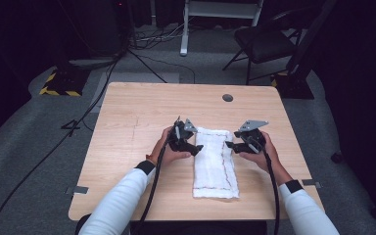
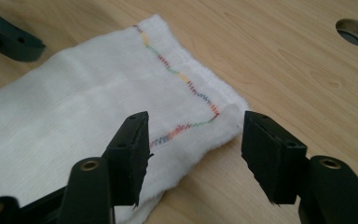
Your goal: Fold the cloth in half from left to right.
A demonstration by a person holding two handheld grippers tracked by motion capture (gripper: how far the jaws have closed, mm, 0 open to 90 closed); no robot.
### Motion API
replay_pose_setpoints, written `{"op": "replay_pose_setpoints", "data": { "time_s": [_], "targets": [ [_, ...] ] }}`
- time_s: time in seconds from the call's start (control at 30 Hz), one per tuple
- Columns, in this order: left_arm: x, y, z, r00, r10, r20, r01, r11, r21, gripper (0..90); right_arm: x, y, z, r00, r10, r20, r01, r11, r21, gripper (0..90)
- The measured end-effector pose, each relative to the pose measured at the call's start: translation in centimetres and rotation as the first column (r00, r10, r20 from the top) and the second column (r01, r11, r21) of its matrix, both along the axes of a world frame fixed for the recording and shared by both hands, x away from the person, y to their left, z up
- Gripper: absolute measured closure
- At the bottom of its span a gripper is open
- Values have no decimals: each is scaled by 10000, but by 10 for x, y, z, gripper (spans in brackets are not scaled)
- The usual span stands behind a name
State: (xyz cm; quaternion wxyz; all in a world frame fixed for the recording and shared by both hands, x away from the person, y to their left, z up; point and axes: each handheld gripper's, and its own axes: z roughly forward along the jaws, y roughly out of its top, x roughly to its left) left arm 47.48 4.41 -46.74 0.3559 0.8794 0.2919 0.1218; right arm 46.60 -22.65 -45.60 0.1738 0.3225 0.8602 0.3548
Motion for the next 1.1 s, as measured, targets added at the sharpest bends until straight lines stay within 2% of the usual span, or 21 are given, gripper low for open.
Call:
{"op": "replay_pose_setpoints", "data": {
  "time_s": [0.07, 0.13, 0.2, 0.3, 0.4, 0.53, 0.67, 0.8, 0.83, 0.87, 0.93, 0.97, 1.03, 1.1],
  "targets": [
    [11, -3, -3, 9997, 245, -46, -245, 9997, -93, 227, 11, 0, -4, 9996, -282, -34, 282, 9996, -20, 430],
    [21, -6, -6, 9987, 496, -76, -497, 9986, -165, 227, 21, 1, -9, 9986, -455, -258, 460, 9988, 191, 434],
    [29, -10, -10, 9980, 638, -38, -638, 9979, -119, 228, 30, 3, -13, 9976, -623, -314, 628, 9979, 169, 434],
    [41, -13, -17, 9953, 938, -257, -943, 9954, -184, 227, 39, 7, -18, 9962, -801, -351, 803, 9968, 36, 438],
    [47, -15, -22, 9931, 1127, -312, -1132, 9934, -163, 226, 47, 8, -23, 9936, -1011, -503, 1010, 9949, -32, 436],
    [52, -16, -27, 9926, 1129, -439, -1130, 9936, 14, 214, 54, 6, -30, 9896, -1227, -754, 1230, 9924, 4, 436],
    [54, -16, -29, 9916, 1103, -669, -1112, 9938, -93, 210, 59, 7, -34, 9865, -1257, -1053, 1277, 9917, 128, 448],
    [55, -15, -30, 9941, 869, -656, -877, 9961, -85, 211, 59, 4, -35, 9837, -1195, -1341, 1271, 9907, 492, 514],
    [55, -15, -30, 9941, 839, -689, -848, 9964, -96, 214, 58, 5, -35, 9844, -1090, -1381, 1176, 9915, 551, 566],
    [55, -16, -29, 9952, 697, -687, -706, 9974, -104, 238, 57, 5, -35, 9852, -934, -1435, 1028, 9929, 594, 629],
    [53, -16, -26, 9964, 275, -807, -280, 9996, -60, 356, 56, 7, -34, 9877, -697, -1403, 782, 9954, 559, 701],
    [53, -17, -26, 9965, 223, -801, -228, 9997, -50, 408, 55, 8, -35, 9883, -626, -1388, 717, 9955, 621, 734],
    [53, -18, -25, 9959, 46, -901, -56, 9999, -110, 469, 54, 8, -35, 9888, -528, -1396, 630, 9955, 701, 783],
    [53, -18, -23, 9944, -191, -1038, 182, 9998, -90, 575, 54, 8, -35, 9907, -437, -1290, 528, 9963, 678, 810]
  ]
}}
